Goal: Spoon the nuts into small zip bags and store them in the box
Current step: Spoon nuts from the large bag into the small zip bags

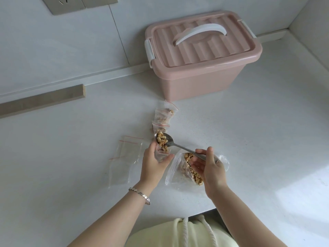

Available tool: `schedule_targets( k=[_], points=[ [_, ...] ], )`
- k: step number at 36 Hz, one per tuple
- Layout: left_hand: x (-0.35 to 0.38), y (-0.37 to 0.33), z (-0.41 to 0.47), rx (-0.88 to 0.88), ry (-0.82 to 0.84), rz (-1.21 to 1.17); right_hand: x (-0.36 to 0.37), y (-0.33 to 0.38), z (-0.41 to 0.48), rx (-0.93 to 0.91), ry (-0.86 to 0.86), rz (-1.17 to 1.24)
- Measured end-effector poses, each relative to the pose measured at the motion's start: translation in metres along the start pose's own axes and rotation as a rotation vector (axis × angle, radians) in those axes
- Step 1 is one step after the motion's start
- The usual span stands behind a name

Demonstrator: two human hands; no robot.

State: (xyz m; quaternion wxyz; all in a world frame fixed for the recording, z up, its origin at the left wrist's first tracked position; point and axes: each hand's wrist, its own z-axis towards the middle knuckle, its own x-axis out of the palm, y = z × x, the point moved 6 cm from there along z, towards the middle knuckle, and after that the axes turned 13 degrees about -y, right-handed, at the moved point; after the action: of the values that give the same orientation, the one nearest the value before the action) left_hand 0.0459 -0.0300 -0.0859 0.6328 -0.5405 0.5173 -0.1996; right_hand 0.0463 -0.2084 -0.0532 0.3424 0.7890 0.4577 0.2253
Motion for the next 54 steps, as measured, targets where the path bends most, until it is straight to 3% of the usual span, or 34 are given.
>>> schedule_targets(
  k=[9,28,45,54],
  points=[
    [0.001,0.009,-0.003,-0.066,0.000,-0.008,-0.005,-0.008,-0.002,-0.052,-0.028,0.032],
    [-0.004,0.003,-0.008,-0.034,0.014,0.002,-0.015,0.000,0.001,-0.111,0.014,0.033],
    [0.003,0.003,-0.007,-0.075,0.041,0.005,-0.020,0.025,-0.014,-0.580,0.104,-0.250],
    [0.002,-0.001,-0.007,-0.024,0.038,0.011,-0.022,0.029,-0.015,-0.661,0.128,-0.304]
  ],
)
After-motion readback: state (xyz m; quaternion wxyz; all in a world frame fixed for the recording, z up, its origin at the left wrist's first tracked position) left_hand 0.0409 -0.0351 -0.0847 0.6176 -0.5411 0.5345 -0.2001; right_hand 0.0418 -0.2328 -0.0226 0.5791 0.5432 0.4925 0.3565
